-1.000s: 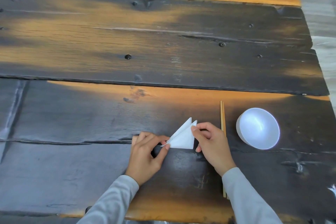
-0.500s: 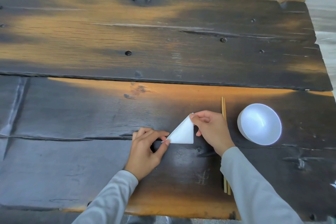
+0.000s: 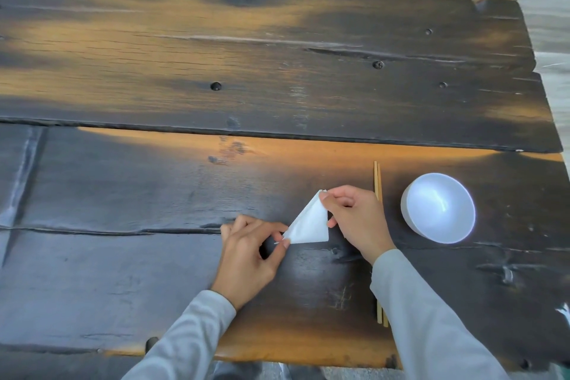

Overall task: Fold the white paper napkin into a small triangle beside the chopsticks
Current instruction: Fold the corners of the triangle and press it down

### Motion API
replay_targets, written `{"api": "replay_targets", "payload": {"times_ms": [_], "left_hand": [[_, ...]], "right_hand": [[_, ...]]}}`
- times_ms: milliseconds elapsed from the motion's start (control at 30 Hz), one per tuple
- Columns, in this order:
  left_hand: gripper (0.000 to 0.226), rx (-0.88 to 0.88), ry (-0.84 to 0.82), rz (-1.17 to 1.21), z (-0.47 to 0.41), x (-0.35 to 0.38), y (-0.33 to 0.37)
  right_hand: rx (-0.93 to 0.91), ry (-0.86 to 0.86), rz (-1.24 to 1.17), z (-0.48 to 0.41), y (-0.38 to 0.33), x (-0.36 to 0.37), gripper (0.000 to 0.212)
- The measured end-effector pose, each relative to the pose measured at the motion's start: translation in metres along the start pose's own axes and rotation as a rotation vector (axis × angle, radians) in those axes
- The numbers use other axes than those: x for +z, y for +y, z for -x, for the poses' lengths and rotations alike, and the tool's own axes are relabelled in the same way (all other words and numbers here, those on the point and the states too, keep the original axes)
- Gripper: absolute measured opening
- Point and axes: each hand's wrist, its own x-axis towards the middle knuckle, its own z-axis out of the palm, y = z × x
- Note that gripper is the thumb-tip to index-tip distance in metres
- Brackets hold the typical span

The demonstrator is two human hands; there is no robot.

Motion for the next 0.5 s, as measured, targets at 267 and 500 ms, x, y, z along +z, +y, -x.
{"api": "replay_targets", "payload": {"times_ms": [267,500], "left_hand": [[0.022,-0.171,-0.012,0.059,0.006,-0.001,0.008],[0.022,-0.22,-0.027,0.079,0.003,-0.004,0.012]], "right_hand": [[-0.043,-0.014,0.077,0.002,-0.001,-0.003,0.011],[-0.083,-0.019,0.094,-0.003,-0.004,-0.002,0.013]]}}
